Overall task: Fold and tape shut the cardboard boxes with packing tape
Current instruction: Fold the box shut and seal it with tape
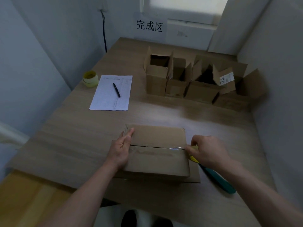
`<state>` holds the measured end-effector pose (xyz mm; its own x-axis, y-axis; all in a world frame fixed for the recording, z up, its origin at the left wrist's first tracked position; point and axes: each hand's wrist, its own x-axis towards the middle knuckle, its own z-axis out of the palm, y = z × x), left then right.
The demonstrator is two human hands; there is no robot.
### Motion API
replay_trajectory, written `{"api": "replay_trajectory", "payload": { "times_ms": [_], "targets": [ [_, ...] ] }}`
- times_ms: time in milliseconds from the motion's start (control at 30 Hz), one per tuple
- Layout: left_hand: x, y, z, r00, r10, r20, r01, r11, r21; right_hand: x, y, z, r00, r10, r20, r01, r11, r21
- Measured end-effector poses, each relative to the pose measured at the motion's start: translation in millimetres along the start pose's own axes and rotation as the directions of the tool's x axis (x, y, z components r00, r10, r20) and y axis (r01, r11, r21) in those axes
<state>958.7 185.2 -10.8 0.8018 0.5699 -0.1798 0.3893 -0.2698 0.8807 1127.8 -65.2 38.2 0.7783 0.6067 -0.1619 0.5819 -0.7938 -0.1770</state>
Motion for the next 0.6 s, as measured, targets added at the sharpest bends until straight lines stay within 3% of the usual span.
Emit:
{"api": "replay_trajectory", "payload": {
  "times_ms": [167, 233, 333, 400, 467, 533, 600],
  "targets": [
    [2, -1, 0, 1.0, 0.007, 0.008, -0.007, 1.0, 0.002, 9, 9, 8, 0.997, 0.042, 0.059, -0.045, 0.997, 0.059],
    [3, -3, 1, 1.0, 0.01, 0.01, -0.01, 1.0, -0.006, 12, 16, 12, 0.99, 0.074, 0.116, -0.092, 0.983, 0.158],
    [7, -3, 1, 0.999, 0.013, 0.032, -0.014, 1.0, 0.02, 21, 19, 9, 0.991, -0.032, 0.128, -0.001, 0.969, 0.248],
    [17, 0, -3, 0.996, 0.031, 0.088, -0.045, 0.986, 0.161, 28, 13, 3, 0.973, -0.17, 0.156, 0.131, 0.965, 0.228],
    [34, 9, -9, 0.988, 0.034, 0.147, -0.095, 0.898, 0.429, 31, 4, 4, 0.942, -0.232, 0.242, 0.169, 0.953, 0.253],
    [56, 27, -11, 0.994, 0.038, 0.103, -0.098, 0.732, 0.674, 26, -2, 12, 0.942, -0.193, 0.274, 0.105, 0.946, 0.306],
    [76, 48, -1, 0.996, 0.087, 0.011, -0.063, 0.624, 0.779, 13, -7, 20, 0.974, -0.083, 0.21, 0.007, 0.942, 0.336]
  ]
}}
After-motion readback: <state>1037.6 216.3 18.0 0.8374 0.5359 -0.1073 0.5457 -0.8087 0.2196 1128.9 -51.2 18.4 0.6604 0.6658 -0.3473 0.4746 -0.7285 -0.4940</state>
